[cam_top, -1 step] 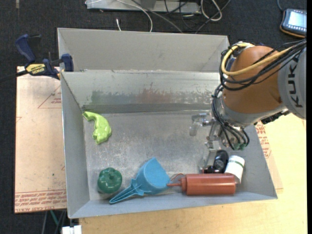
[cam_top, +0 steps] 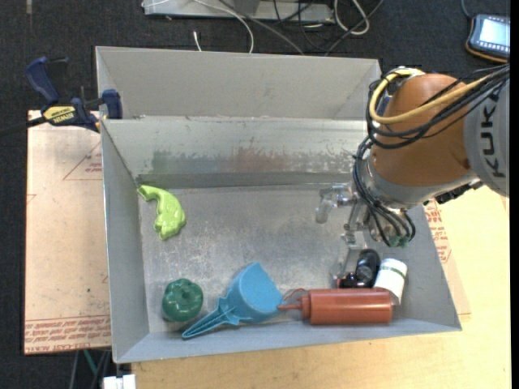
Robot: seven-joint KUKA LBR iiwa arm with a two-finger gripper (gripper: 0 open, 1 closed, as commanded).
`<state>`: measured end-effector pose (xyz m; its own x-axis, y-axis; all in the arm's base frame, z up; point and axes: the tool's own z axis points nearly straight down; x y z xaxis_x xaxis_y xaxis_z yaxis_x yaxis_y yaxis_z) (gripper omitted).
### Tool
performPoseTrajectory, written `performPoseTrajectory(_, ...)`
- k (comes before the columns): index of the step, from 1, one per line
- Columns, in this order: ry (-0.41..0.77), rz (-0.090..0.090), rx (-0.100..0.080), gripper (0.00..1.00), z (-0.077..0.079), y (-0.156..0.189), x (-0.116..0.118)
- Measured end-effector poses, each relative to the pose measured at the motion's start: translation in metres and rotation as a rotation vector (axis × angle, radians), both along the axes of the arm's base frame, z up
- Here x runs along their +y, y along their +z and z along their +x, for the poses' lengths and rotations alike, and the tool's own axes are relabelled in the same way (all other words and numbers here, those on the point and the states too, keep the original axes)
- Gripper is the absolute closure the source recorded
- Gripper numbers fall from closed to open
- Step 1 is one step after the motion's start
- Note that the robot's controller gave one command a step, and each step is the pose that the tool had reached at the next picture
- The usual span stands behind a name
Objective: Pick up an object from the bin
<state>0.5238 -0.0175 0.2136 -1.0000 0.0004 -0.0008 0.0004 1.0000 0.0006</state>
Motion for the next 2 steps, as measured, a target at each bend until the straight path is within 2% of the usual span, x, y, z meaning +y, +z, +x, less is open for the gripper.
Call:
performPoseTrajectory(1, 0.28, -0.001, -0.01, 0.0, 0.015, -0.096, -0.075)
performPoseTrajectory(2, 0.352, 0.001, -0.008, 0.0, 0.009, -0.064, -0.136)
